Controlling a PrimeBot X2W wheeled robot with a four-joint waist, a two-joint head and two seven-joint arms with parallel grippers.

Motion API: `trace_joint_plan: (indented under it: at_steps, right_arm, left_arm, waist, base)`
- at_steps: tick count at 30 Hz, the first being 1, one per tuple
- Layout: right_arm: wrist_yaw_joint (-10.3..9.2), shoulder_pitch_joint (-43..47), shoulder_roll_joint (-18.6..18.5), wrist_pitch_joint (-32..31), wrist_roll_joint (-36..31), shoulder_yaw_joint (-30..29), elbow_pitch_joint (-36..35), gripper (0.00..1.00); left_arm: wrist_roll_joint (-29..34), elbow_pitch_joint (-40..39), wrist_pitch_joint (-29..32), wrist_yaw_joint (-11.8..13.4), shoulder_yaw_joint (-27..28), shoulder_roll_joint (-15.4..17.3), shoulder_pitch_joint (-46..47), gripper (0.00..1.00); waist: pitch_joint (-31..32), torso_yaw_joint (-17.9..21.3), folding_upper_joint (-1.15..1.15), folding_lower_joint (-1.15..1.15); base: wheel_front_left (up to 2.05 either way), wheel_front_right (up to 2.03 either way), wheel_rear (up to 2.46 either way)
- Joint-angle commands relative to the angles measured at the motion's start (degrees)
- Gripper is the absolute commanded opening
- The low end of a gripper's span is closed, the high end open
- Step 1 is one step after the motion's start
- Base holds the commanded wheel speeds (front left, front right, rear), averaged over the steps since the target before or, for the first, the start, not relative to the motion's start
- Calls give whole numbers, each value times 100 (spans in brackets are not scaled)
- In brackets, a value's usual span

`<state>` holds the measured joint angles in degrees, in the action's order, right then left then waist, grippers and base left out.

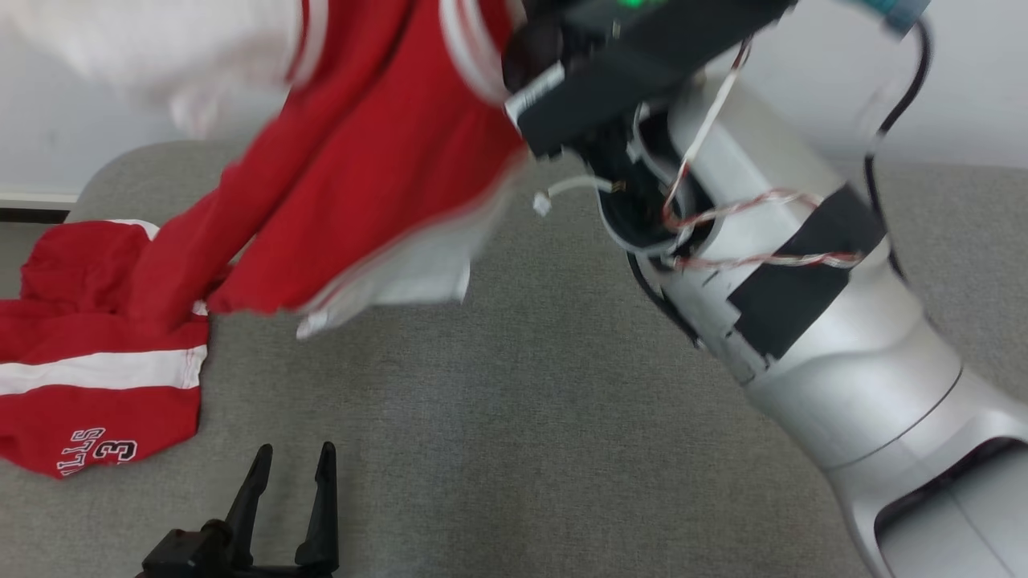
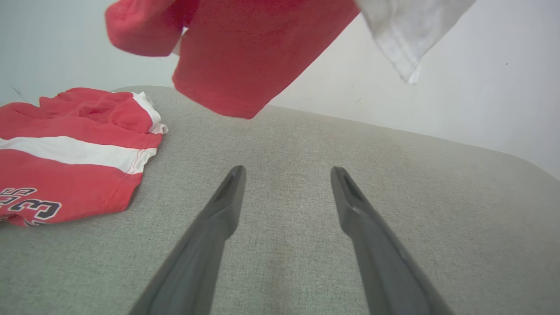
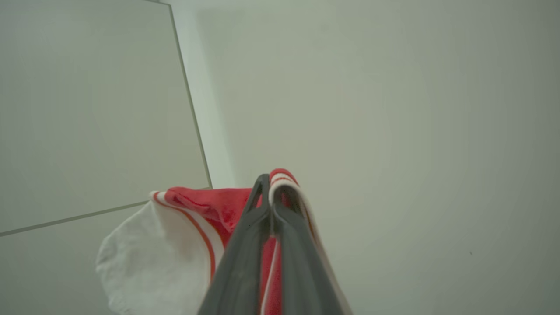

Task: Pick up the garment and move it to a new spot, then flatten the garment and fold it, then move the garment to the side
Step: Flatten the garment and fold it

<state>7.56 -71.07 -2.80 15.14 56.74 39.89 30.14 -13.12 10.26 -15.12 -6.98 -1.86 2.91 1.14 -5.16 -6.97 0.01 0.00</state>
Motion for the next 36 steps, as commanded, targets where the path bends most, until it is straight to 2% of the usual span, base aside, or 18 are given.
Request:
trace_joint_plan:
  at_steps: [1, 9, 18, 24, 28, 31, 36]
  right_arm:
    - [-14, 144, -29, -1, -79, 41, 107, 0]
    - [-14, 1133, -743, -138, -49, 949, 1276, 0]
    - [-14, 1573, -1461, -230, -127, 1424, 2244, 0]
    - [-15, 1631, -1696, -92, -248, 1248, 3123, 0]
    - [-15, 1603, -1635, -67, -395, 1140, 3934, 0]
    - [-15, 1501, -1676, -30, -566, 1065, 4253, 0]
    - [-15, 1455, -1760, 6, -824, 900, 4379, 0]
  left_arm:
    - [-9, 4, -5, 20, -10, -3, 59, 100]
    - [9, 23, -5, 20, -5, -1, 17, 100]
    - [69, 41, -5, 2, -15, 0, 7, 100]
    - [95, 50, -5, -5, -17, -1, -37, 100]
    - [122, 45, -5, -12, -22, -1, -32, 100]
    - [154, 28, -5, -20, -4, -1, -7, 100]
    - [191, 18, -5, -30, 17, -1, 18, 100]
  waist:
    - [-35, 59, -1, 0]
    - [-88, 290, -1, 0]
    - [-56, 474, -1, 0]
    - [5, 519, -1, 0]
    - [4, 512, -1, 0]
    - [-24, 505, -1, 0]
    - [-59, 494, -1, 0]
  base:
    - [0, 0, 0]
    - [0, 0, 0]
    - [0, 0, 0]
    - [0, 0, 0]
    - [0, 0, 0]
    - [0, 0, 0]
    - [0, 0, 0]
